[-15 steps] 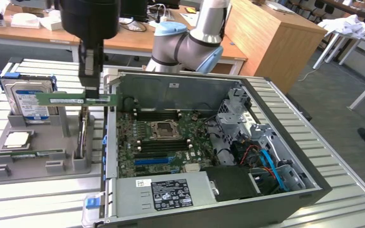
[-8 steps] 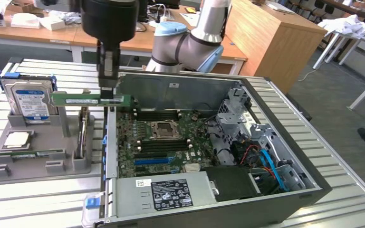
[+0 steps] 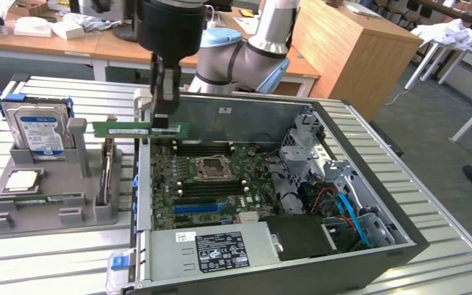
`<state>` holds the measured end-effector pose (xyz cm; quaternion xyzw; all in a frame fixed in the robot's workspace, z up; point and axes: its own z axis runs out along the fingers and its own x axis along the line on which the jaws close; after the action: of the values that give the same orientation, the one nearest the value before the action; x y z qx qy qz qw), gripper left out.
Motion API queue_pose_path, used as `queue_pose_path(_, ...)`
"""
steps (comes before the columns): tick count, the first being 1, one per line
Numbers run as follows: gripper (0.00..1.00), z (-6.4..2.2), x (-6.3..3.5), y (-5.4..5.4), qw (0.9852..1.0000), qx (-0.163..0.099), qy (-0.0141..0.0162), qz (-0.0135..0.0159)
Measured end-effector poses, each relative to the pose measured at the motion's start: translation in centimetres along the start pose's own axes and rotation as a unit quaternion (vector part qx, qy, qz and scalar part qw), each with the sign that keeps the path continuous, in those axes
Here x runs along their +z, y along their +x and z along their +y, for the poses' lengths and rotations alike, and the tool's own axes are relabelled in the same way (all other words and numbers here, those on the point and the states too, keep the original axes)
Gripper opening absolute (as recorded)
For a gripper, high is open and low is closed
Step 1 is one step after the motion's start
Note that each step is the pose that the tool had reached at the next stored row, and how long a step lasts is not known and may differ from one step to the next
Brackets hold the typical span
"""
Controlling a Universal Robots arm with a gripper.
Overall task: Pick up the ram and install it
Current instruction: 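Pick up the ram and move it above insertion slot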
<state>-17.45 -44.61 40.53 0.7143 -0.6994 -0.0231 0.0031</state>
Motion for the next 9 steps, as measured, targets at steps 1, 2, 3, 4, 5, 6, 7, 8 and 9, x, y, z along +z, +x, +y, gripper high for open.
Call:
queue_pose_path(1,0.11,-0.35,-0.01,0.0,1.0000,0.000,0.0000,-0.0001)
queue_pose_path(2,0.11,-0.67,-0.02,0.0,1.0000,0.000,0.0000,-0.0001)
queue_pose_path(3,0.11,-0.98,-0.03,0.0,1.0000,0.000,0.0000,-0.0001)
queue_pose_path(4,0.11,-1.27,-0.04,0.0,1.0000,0.000,0.0000,-0.0001)
queue_pose_path(5,0.11,-1.58,-0.05,0.0,1.0000,0.000,0.0000,-0.0001)
queue_pose_path(6,0.11,-1.87,-0.06,0.0,1.0000,0.000,0.0000,-0.0001)
queue_pose_path(7,0.11,-2.15,-0.08,0.0,1.0000,0.000,0.0000,0.0000)
queue_pose_path(8,0.11,-2.43,-0.09,0.0,1.0000,0.000,0.0000,-0.0001)
queue_pose_path(9,0.11,-2.71,-0.10,0.1,1.0000,0.000,0.0000,0.0000)
